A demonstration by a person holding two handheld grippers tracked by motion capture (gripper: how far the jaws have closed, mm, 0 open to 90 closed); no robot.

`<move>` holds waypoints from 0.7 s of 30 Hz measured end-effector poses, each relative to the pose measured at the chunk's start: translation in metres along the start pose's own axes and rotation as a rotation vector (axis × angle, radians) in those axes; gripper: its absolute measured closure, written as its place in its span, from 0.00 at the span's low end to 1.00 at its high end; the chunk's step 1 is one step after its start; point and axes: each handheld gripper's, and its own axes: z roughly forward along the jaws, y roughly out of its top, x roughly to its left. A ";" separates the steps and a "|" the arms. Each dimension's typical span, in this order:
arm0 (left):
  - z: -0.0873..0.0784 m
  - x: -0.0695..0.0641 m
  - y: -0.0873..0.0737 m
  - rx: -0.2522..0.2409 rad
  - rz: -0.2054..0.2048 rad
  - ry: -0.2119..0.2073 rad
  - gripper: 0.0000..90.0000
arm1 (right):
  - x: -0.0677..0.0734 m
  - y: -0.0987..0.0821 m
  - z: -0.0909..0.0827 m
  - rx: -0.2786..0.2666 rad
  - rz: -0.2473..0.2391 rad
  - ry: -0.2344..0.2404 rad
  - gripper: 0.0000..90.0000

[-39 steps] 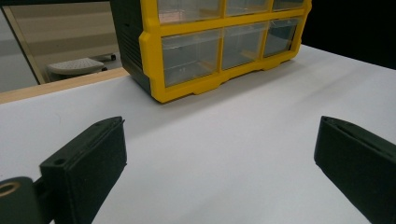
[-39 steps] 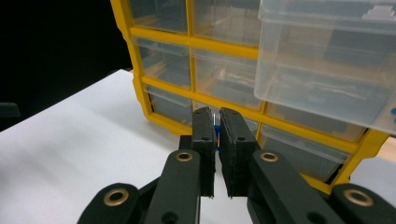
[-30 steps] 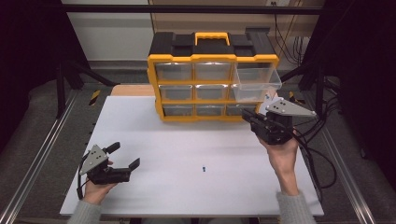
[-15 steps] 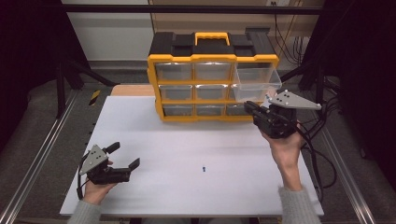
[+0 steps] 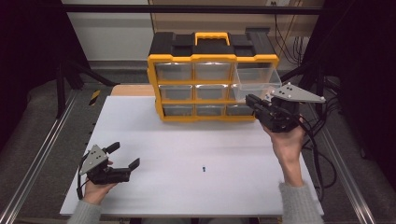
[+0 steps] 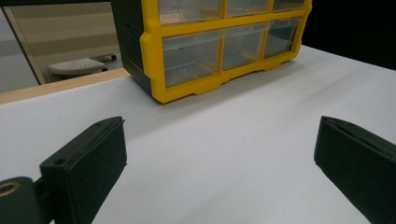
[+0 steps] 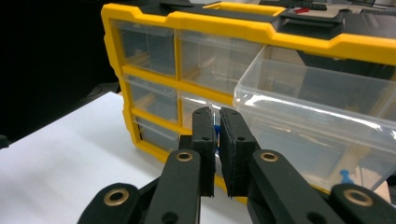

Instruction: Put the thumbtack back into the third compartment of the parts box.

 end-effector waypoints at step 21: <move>-0.001 0.000 0.000 -0.004 -0.002 0.000 0.02 | -0.008 0.026 0.004 -0.013 -0.001 -0.044 0.95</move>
